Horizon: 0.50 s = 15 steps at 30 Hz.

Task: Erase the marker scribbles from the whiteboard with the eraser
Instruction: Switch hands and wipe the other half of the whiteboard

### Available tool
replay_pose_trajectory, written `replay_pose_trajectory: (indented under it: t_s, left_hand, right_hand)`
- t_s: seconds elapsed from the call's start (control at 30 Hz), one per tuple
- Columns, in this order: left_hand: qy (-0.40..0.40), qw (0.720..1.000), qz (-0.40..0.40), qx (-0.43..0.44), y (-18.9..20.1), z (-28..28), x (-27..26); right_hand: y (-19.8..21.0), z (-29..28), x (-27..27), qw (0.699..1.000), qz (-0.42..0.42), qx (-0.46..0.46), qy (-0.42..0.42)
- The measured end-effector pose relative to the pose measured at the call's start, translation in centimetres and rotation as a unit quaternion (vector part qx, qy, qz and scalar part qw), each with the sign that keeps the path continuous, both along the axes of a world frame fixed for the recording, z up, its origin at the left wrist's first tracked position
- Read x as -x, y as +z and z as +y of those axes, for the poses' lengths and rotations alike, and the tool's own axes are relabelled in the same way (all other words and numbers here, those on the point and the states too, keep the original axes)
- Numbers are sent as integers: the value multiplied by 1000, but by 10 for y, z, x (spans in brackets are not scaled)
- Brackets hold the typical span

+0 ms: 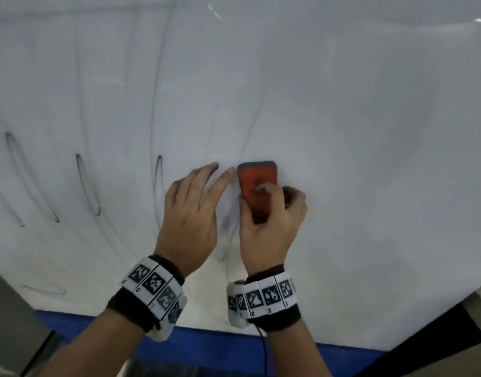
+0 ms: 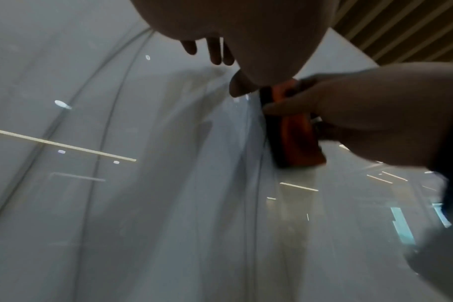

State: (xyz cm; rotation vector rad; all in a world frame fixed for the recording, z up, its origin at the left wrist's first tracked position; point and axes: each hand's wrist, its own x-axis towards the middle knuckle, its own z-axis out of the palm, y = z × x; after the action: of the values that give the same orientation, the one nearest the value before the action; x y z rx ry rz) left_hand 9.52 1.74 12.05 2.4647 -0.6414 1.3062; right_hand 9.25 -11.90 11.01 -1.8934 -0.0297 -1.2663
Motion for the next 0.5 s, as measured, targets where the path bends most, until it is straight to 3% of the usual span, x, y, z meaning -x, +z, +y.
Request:
replay_pose_trajectory:
  t_s: [0.13,0.23,0.4,0.5]
  left_hand:
    - [-42,993,-94,-64,82,4,-19]
    - [-69,985,-143,-71,151,-3,-38]
    - [-110,971,-194,-87,229,-11,-54]
    - [-56,970,-222,-81,254,-7,-62]
  right_hand:
    - [110,-14,-16,982,-111,154,-18]
    - [177,-28,-25,965,-152,211,-17]
    - [249,-56,-25,954,-115,266,76]
    - [282,-78,-15,949,-122,276,94]
